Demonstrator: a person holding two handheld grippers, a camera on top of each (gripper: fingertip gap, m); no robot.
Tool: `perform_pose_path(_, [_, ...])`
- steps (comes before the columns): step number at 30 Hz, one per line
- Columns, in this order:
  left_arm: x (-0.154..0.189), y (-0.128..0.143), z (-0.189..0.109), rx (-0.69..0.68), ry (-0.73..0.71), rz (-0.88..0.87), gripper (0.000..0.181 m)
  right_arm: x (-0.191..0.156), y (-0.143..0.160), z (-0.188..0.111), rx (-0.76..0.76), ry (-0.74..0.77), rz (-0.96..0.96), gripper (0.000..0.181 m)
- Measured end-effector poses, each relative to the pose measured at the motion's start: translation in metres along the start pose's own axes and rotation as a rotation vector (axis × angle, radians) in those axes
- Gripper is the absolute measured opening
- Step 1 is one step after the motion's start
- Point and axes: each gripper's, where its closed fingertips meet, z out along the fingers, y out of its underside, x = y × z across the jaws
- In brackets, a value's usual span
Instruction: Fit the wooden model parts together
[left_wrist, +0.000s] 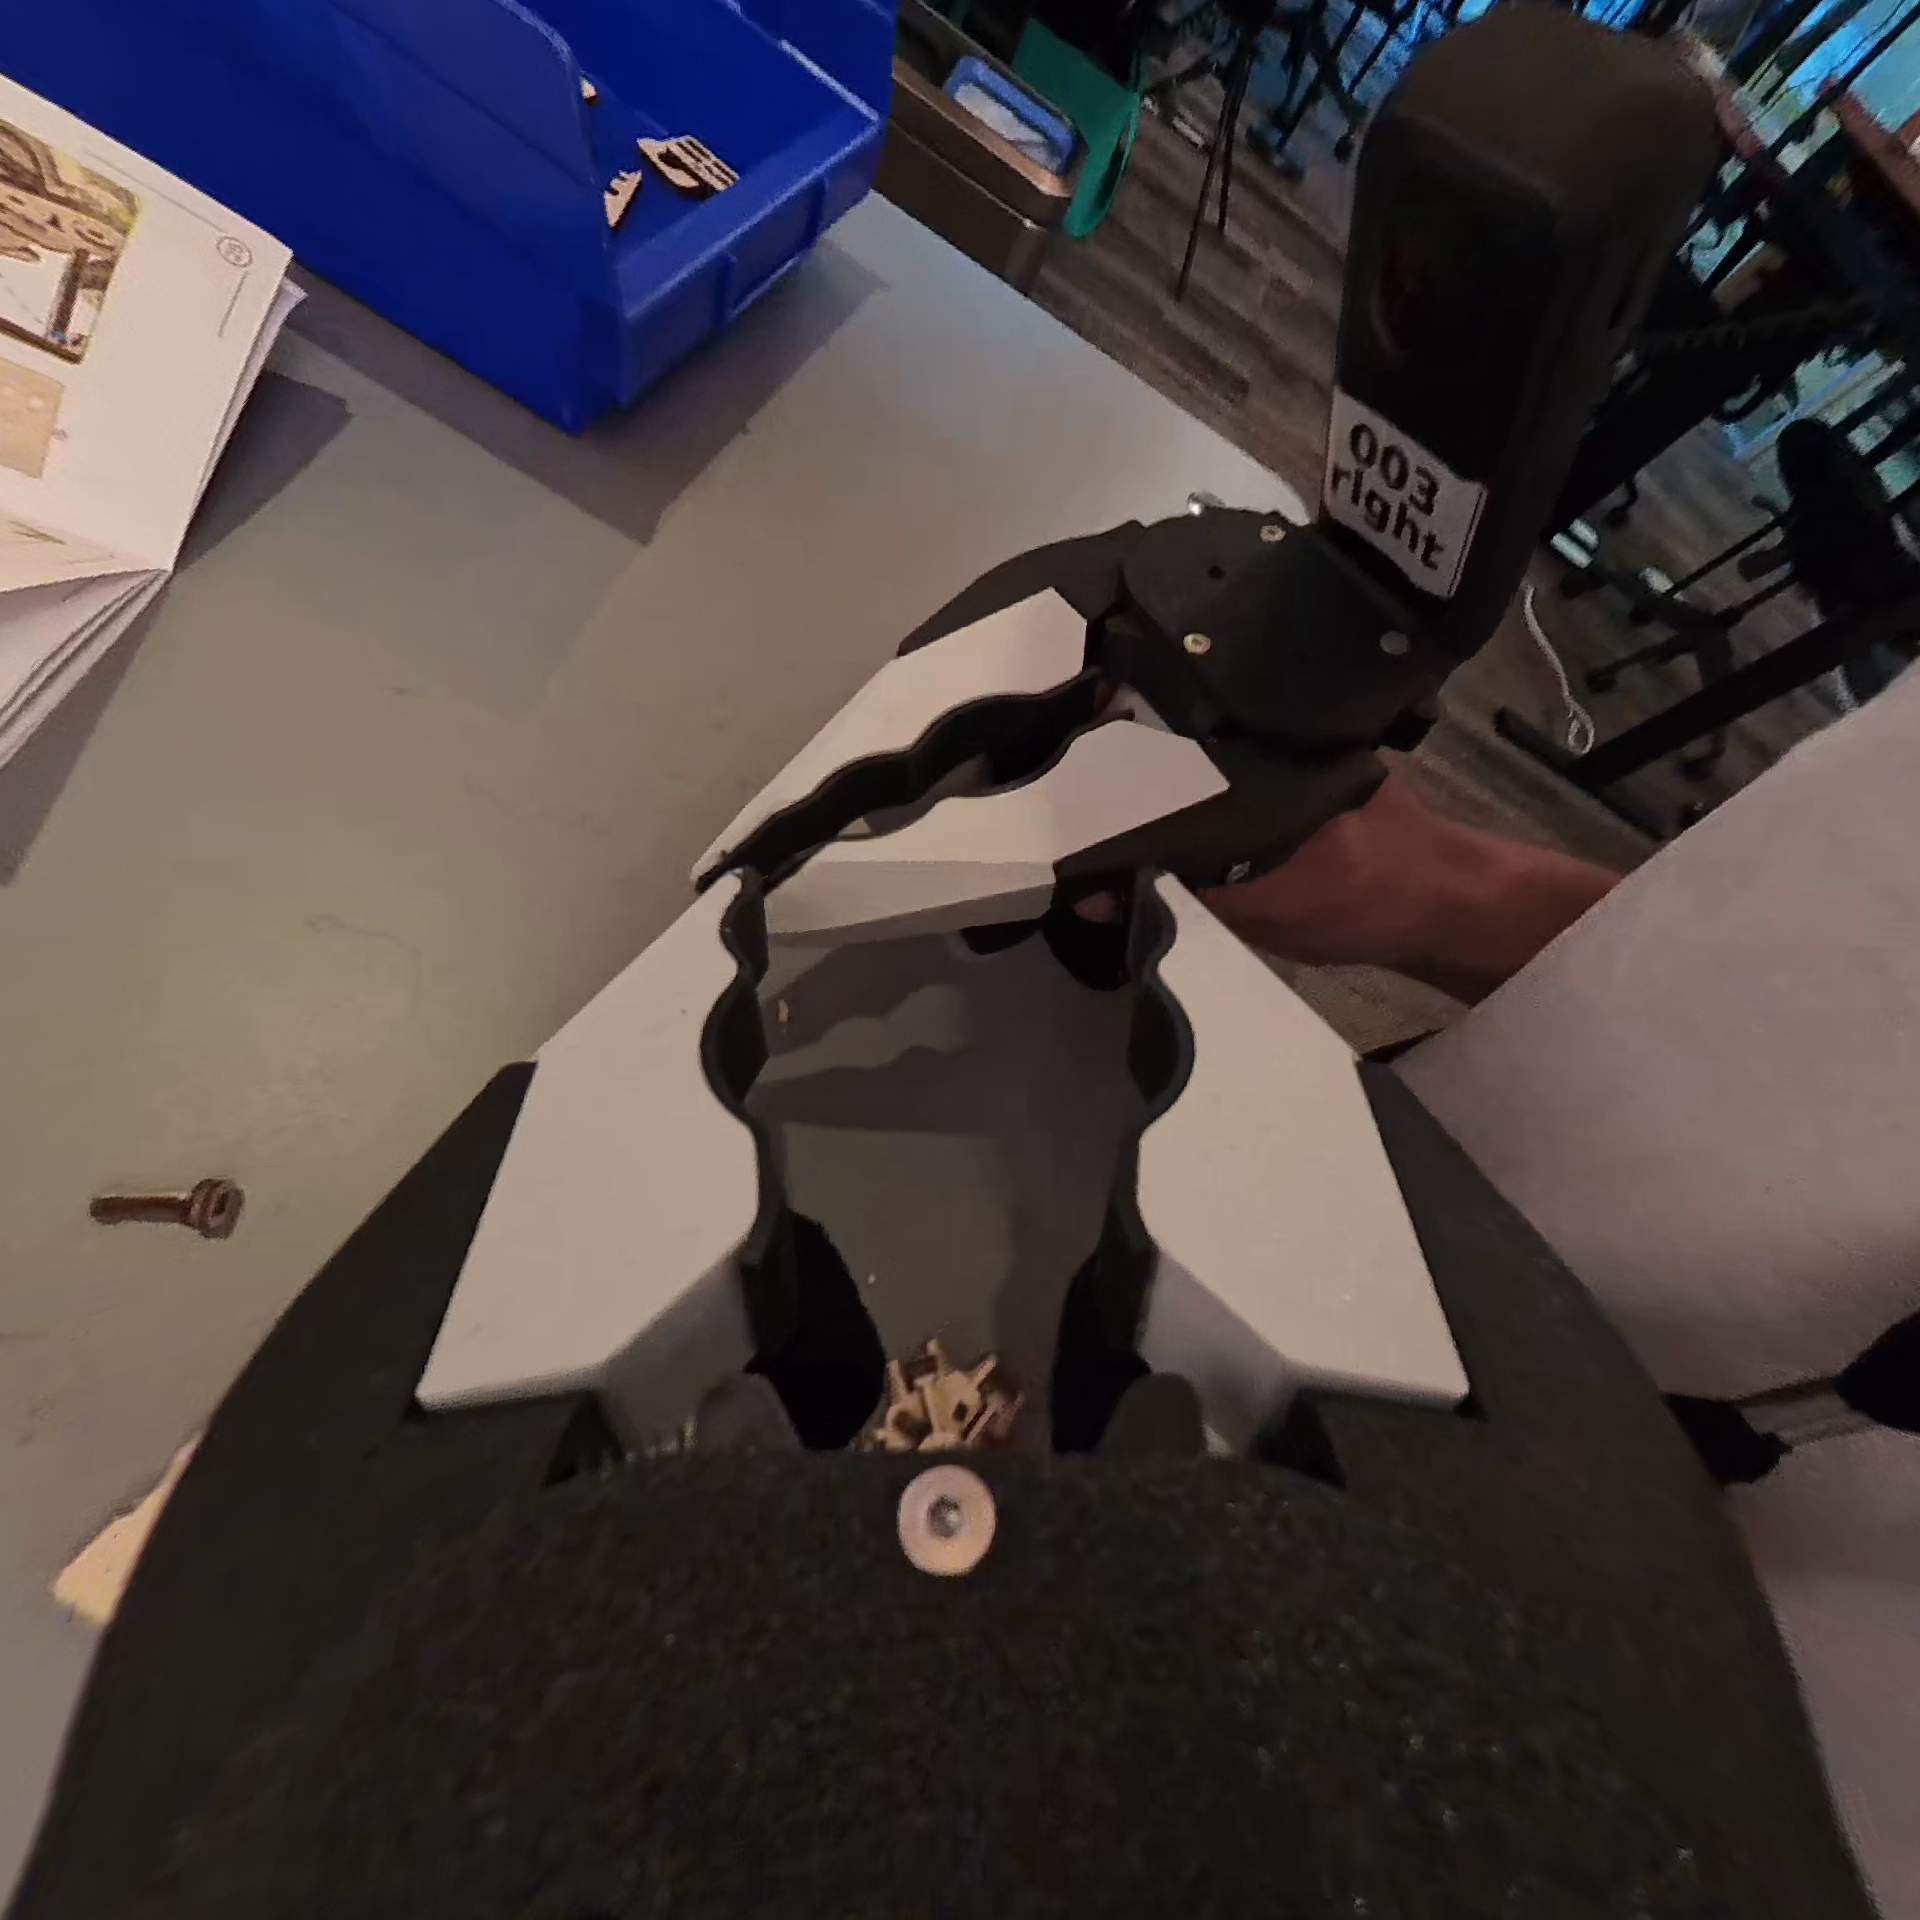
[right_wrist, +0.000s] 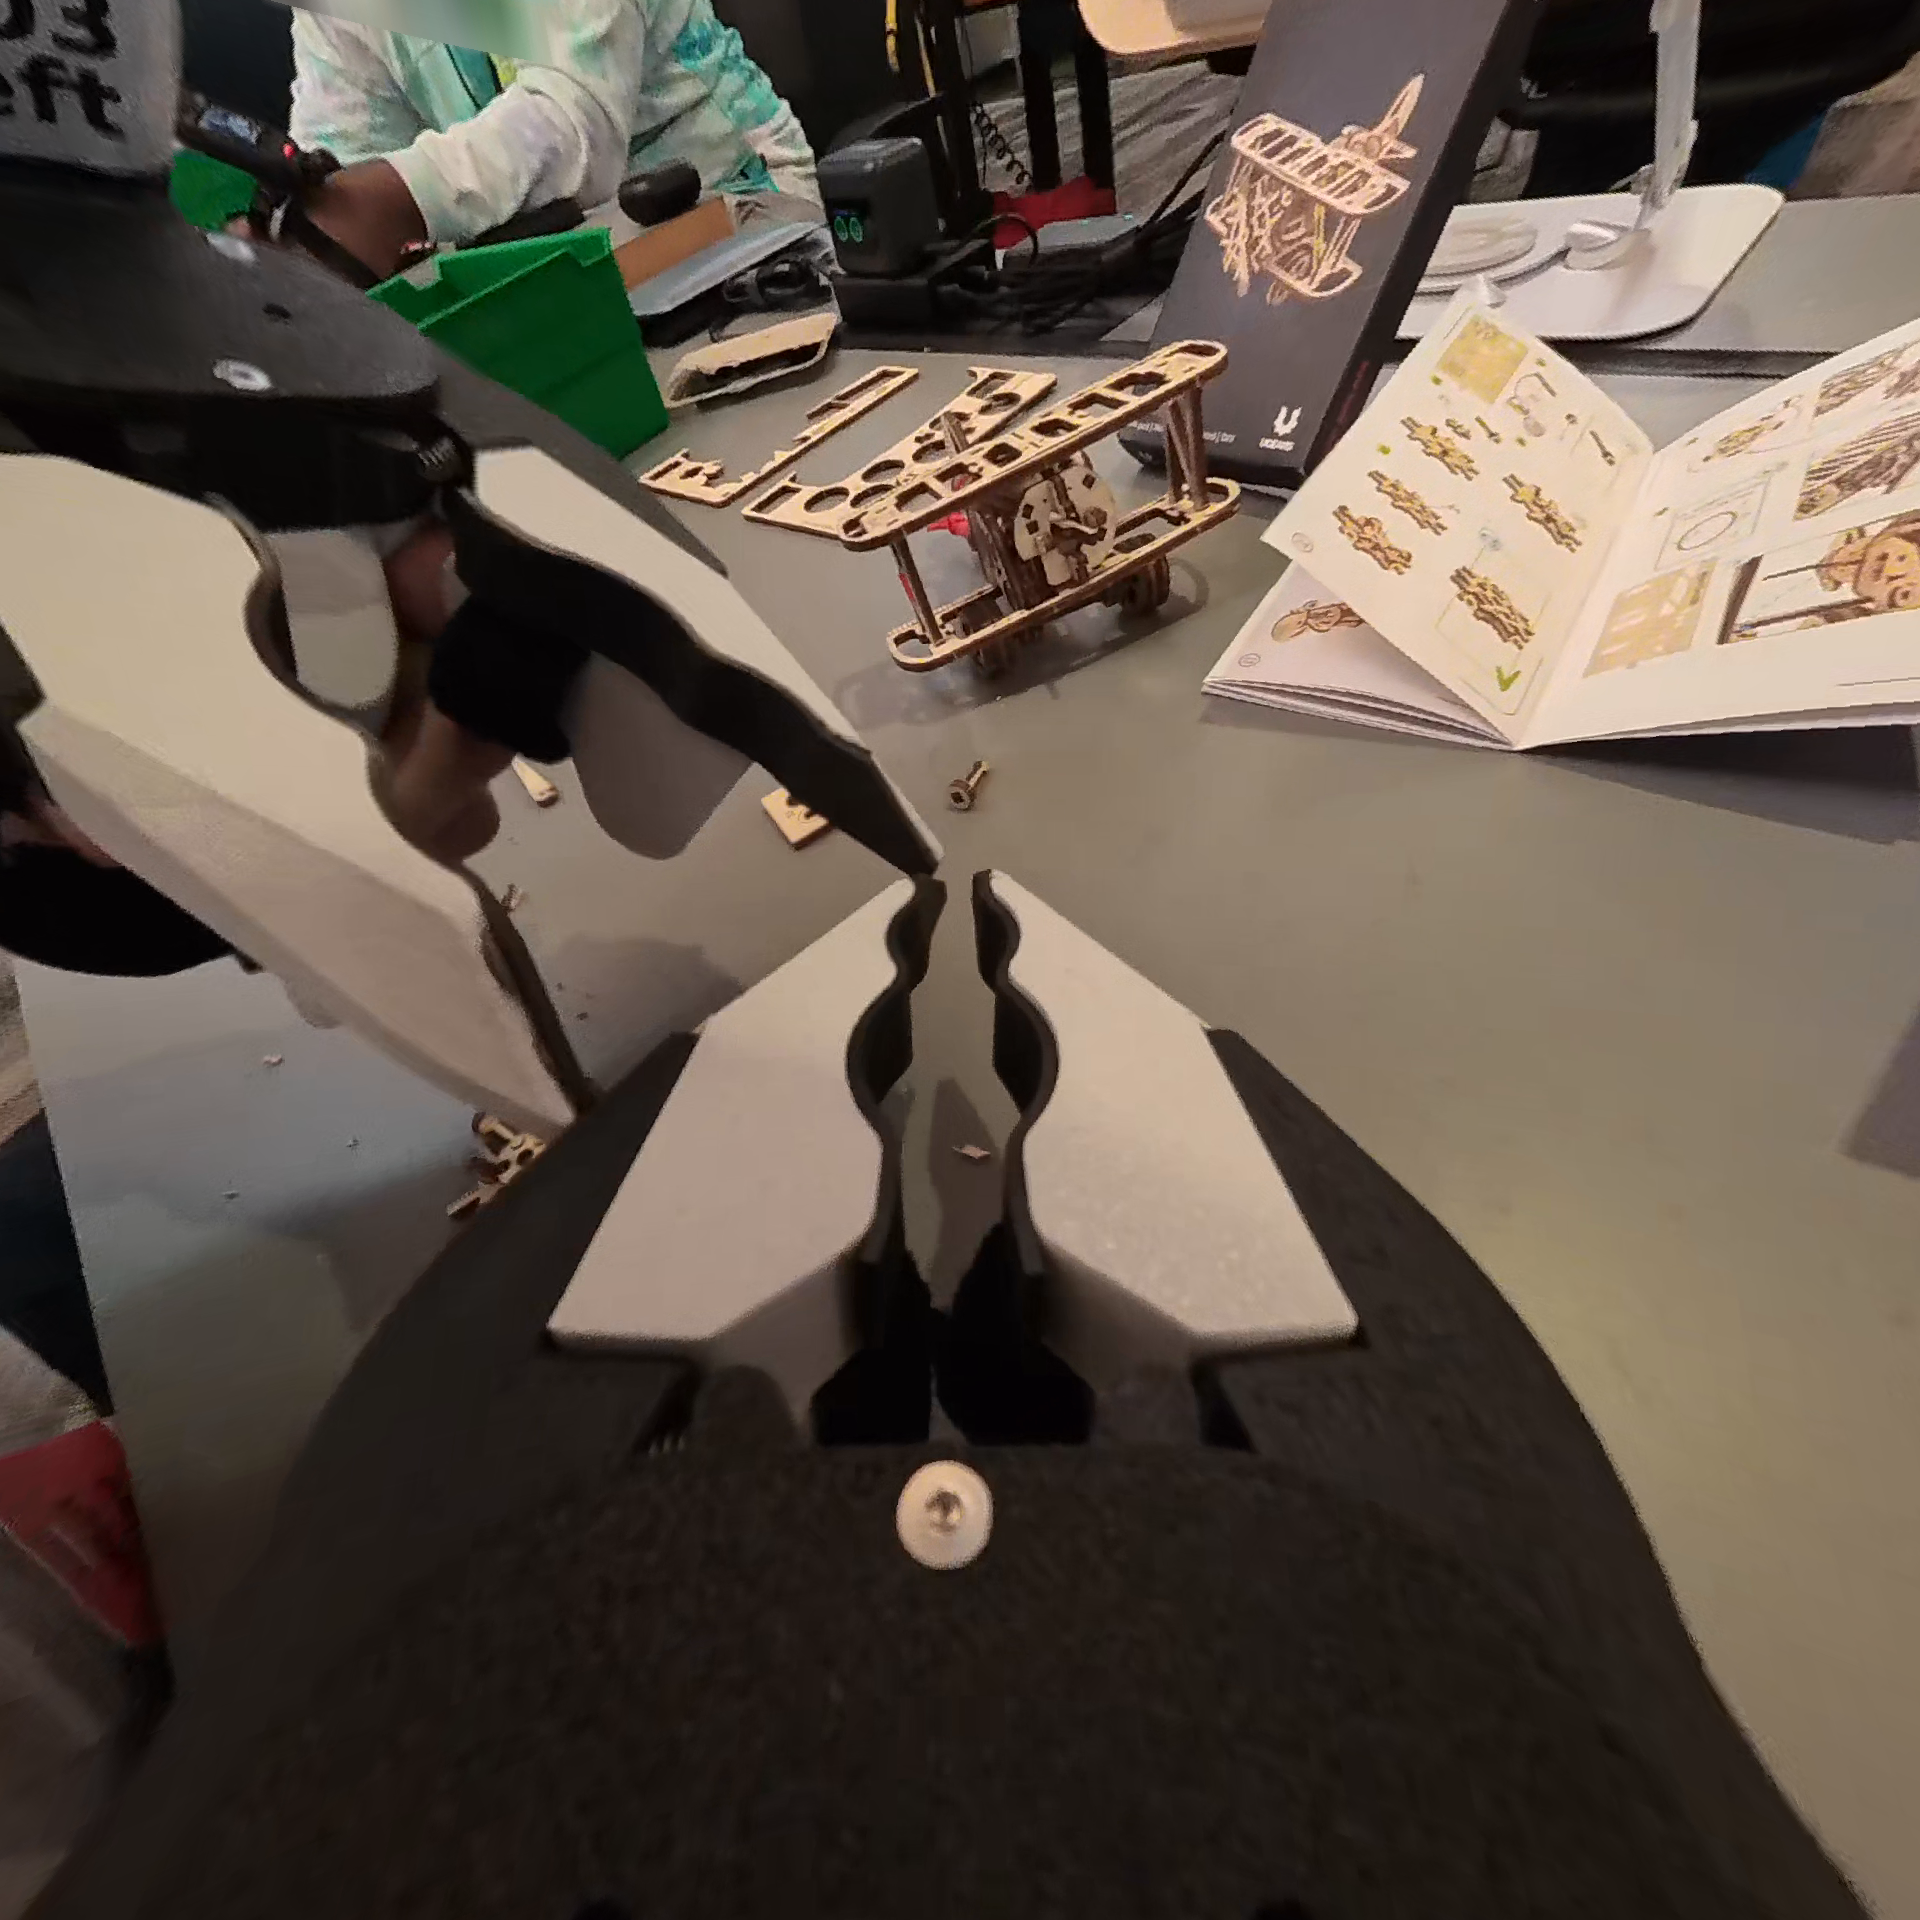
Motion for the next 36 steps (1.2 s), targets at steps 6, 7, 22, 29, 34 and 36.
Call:
perform_pose_path(6, [0.012, -0.013, 0.008, 0.066, 0.016, -0.053, 0.076, 0.003, -0.005, -0.008, 0.038, -0.032, 0.054, 0.014])
perform_pose_path(7, [0.013, -0.015, 0.008, 0.074, 0.013, -0.056, 0.074, 0.003, -0.007, -0.009, 0.048, -0.043, 0.074, 0.015])
perform_pose_path(22, [-0.008, 0.004, -0.06, 0.182, -0.114, -0.078, 0.055, -0.003, -0.012, 0.038, -0.011, 0.022, 0.108, 0.024])
perform_pose_path(29, [-0.022, 0.039, -0.115, 0.206, -0.204, -0.072, 0.05, 0.005, 0.009, 0.088, -0.219, 0.229, -0.096, 0.021])
perform_pose_path(34, [-0.018, 0.053, -0.135, 0.236, -0.192, -0.066, 0.051, 0.003, 0.022, 0.101, -0.296, 0.243, 0.038, 0.023])
perform_pose_path(36, [-0.019, 0.058, -0.141, 0.242, -0.199, -0.059, 0.051, 0.0, 0.025, 0.105, -0.313, 0.229, 0.066, 0.022])
